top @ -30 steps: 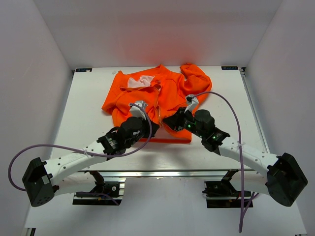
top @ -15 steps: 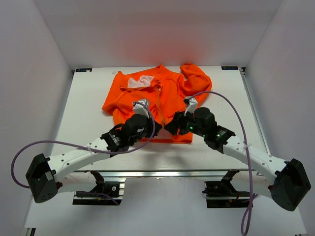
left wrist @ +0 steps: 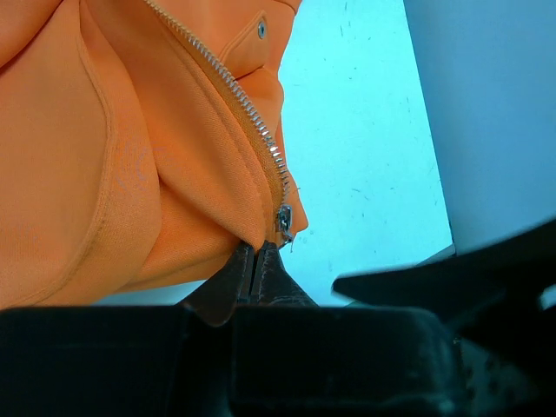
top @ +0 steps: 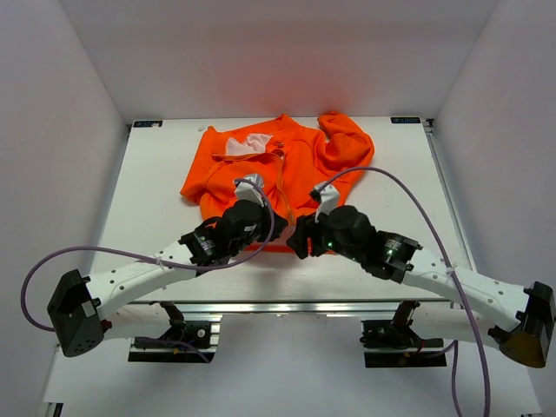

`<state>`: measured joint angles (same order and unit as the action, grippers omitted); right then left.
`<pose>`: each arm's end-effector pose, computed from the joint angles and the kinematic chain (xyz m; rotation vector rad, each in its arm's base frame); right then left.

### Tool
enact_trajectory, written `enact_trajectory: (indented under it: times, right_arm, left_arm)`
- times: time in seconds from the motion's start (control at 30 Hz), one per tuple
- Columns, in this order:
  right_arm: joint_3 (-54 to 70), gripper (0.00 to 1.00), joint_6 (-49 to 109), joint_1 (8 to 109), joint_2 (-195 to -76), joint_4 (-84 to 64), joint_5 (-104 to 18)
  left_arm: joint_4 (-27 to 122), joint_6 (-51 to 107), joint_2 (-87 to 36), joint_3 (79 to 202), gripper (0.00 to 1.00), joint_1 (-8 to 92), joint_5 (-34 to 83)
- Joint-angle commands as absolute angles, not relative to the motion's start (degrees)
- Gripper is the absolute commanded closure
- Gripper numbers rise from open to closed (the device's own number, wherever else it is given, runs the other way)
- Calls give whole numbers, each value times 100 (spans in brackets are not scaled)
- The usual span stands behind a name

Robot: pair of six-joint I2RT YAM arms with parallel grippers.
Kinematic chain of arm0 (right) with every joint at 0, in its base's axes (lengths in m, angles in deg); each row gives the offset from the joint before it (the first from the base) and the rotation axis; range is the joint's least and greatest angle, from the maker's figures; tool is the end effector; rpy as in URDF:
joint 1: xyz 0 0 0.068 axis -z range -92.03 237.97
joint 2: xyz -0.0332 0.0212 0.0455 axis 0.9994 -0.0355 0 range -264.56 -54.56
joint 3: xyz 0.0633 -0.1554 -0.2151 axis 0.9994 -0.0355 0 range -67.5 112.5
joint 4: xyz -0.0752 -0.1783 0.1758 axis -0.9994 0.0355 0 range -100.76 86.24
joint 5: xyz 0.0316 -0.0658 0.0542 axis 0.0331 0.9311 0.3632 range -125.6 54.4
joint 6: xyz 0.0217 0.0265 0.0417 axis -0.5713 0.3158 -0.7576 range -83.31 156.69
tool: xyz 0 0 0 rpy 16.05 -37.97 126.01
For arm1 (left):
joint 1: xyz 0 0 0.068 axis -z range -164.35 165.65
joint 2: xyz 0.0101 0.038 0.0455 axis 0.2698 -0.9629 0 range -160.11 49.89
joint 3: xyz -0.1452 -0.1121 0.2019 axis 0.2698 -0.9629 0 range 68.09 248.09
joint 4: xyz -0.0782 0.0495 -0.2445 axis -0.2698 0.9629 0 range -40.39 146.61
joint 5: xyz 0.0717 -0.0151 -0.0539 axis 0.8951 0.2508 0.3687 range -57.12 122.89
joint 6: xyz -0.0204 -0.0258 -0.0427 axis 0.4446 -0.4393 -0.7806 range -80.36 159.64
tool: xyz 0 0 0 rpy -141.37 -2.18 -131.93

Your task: Zip up the jacket

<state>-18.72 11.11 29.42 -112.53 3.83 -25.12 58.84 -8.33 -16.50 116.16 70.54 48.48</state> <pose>0.1261 0.1938 0.3134 -0.4659 2.0082 0.7588 0.1584 -0.2087 0.2853 -0.0480 2.1392 -0.8286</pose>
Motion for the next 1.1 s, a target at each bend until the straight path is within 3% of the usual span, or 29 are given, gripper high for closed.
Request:
enact_trajectory:
  times: [0.0, 0.37, 1.07]
  right_arm:
    - [-1643, 37, 709, 2408, -11397, 796, -926]
    - [-1222, 50, -400, 1590, -12565, 392, 1712]
    - [-1168, 58, -524, 1572, -13129, -599, 2390]
  left_arm:
    - [5787, -975, -1620, 11915, 100, 7111, 4730]
    - [5919, -1257, -1577, 11889, 100, 7111, 4677]
    - [5814, -1441, -1445, 11695, 100, 7111, 4572]
